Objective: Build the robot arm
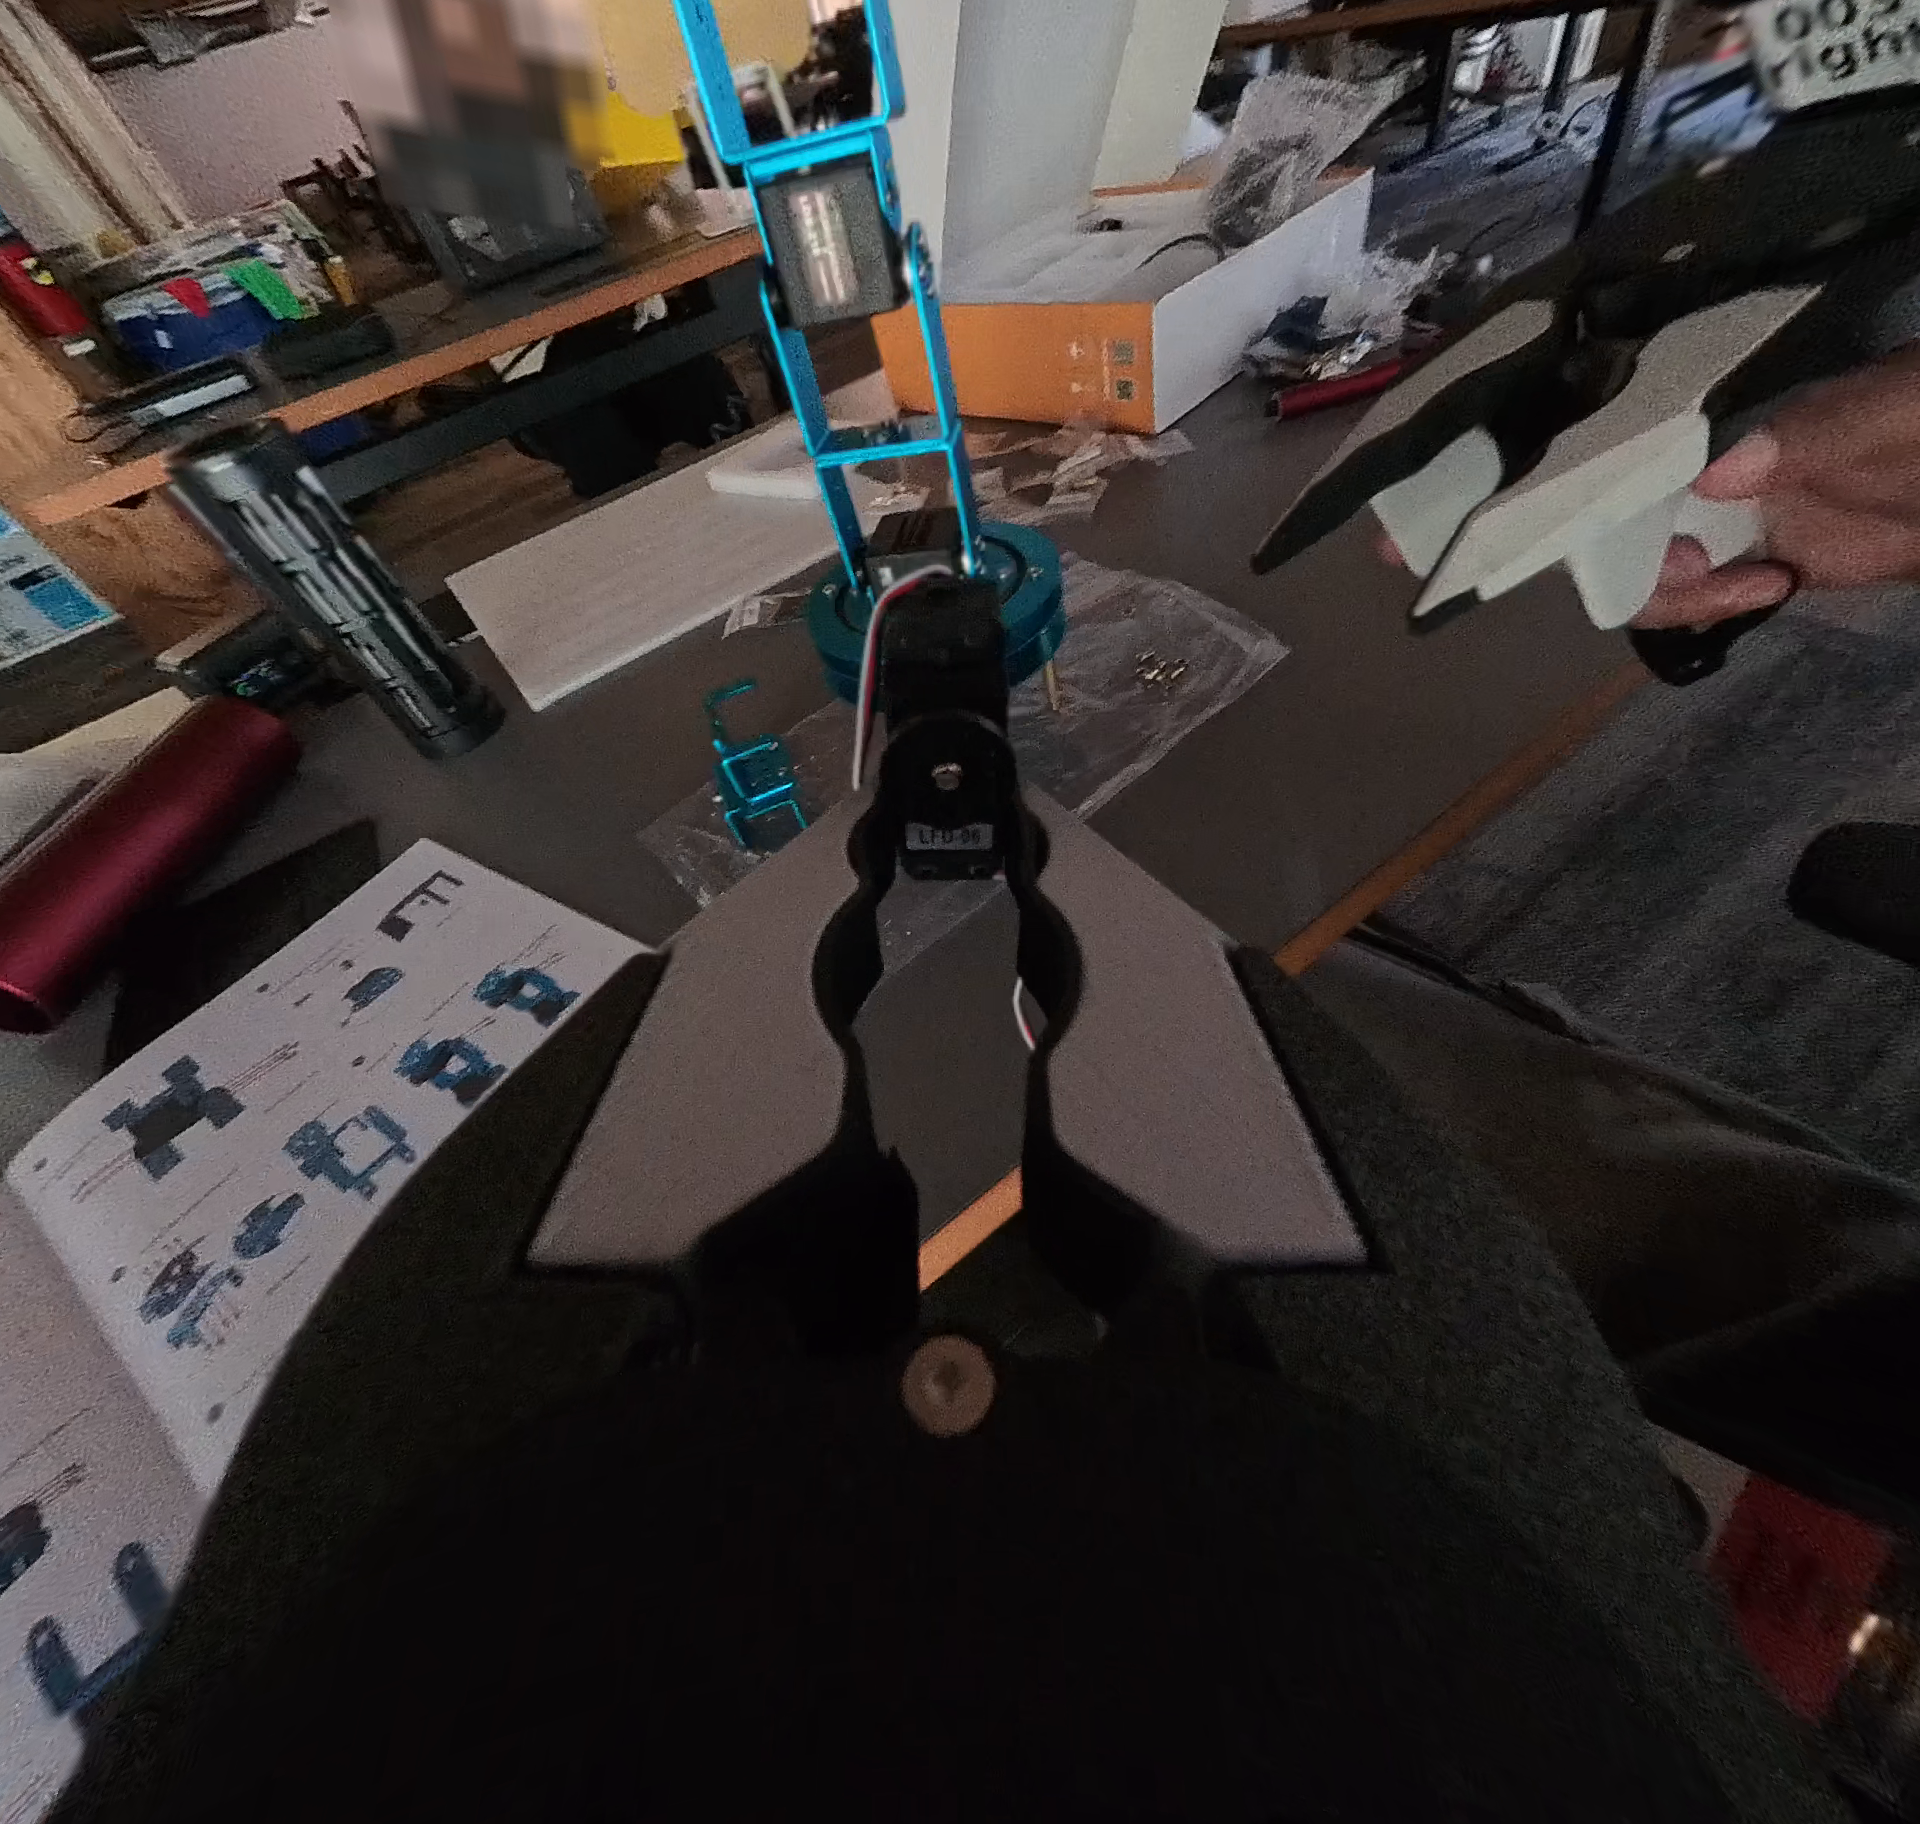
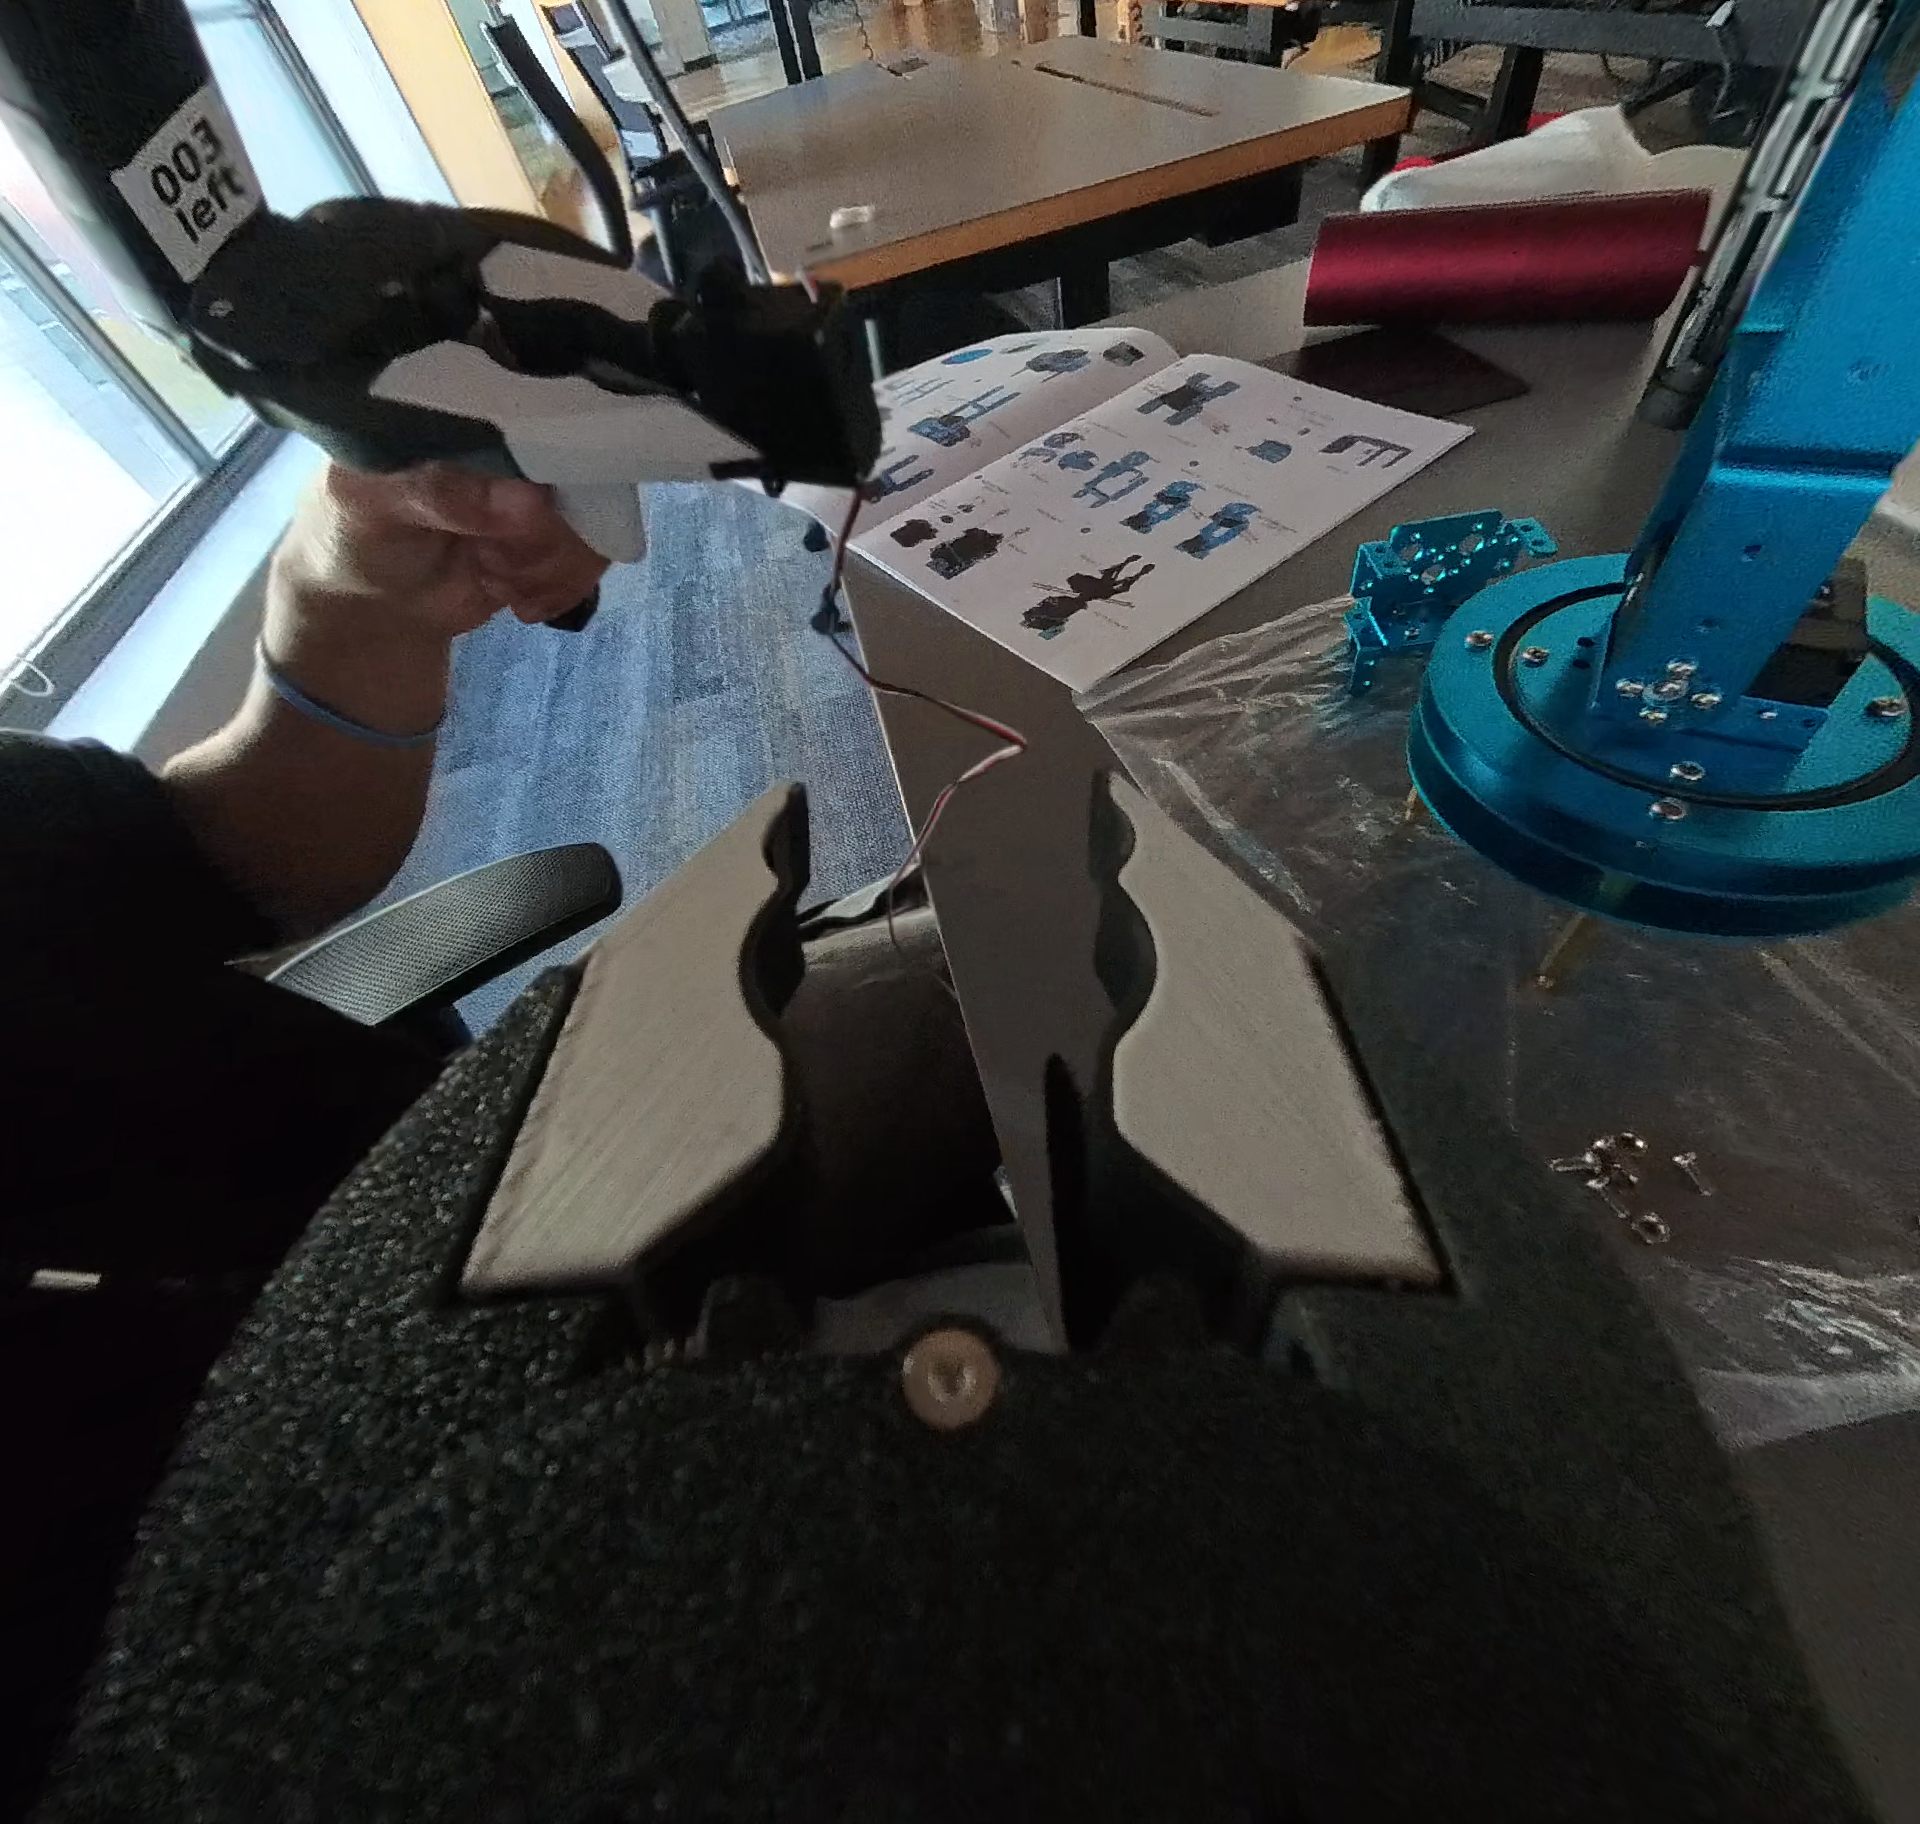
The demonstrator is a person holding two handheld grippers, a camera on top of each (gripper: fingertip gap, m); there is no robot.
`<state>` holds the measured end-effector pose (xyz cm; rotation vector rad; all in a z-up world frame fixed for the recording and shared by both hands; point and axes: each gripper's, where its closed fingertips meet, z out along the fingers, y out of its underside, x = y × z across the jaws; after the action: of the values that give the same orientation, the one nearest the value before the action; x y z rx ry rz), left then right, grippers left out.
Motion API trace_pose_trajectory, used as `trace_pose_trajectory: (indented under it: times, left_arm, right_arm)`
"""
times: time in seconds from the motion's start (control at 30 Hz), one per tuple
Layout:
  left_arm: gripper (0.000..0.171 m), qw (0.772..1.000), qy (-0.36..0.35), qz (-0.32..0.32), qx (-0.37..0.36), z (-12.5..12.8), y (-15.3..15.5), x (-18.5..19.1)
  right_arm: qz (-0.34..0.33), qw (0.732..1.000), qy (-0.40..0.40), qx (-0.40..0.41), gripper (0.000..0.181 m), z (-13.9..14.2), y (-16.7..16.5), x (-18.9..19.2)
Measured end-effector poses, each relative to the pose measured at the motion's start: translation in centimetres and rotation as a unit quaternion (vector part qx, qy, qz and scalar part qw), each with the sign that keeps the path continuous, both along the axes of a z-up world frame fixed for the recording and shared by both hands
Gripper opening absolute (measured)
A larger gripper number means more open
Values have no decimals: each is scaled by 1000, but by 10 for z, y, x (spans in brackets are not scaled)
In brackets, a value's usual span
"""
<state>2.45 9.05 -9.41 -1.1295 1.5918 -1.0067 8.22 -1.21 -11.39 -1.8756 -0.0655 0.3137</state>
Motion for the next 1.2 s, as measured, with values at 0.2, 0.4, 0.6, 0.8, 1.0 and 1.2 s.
trace_pose_trajectory:
  times: [0.2, 0.4, 0.6, 0.8, 1.0, 1.2]
  left_arm:
    - [19, 992, 72, 48, 97, -43, 3, 42]
    - [19, 981, 89, 23, 169, -66, -18, 74]
    - [19, 979, 56, -2, 196, -58, -35, 98]
    - [20, 989, 8, -28, 145, -46, -34, 109]
    - [43, 994, 27, -87, -60, -55, -33, 112]
    - [0, 994, 34, -105, -25, -48, -12, 98]
  right_arm:
    - [10, 1000, 10, 2, 61, -12, 39, -1]
    - [31, 988, 149, 31, 65, -25, 67, 17]
    - [30, 983, 181, 17, 56, -33, 77, 37]
    - [67, 959, 276, 17, 55, -21, 77, 49]
    - [157, 904, 395, 45, 54, 5, 70, 42]
    - [221, 892, 390, 54, 55, 21, 53, 23]
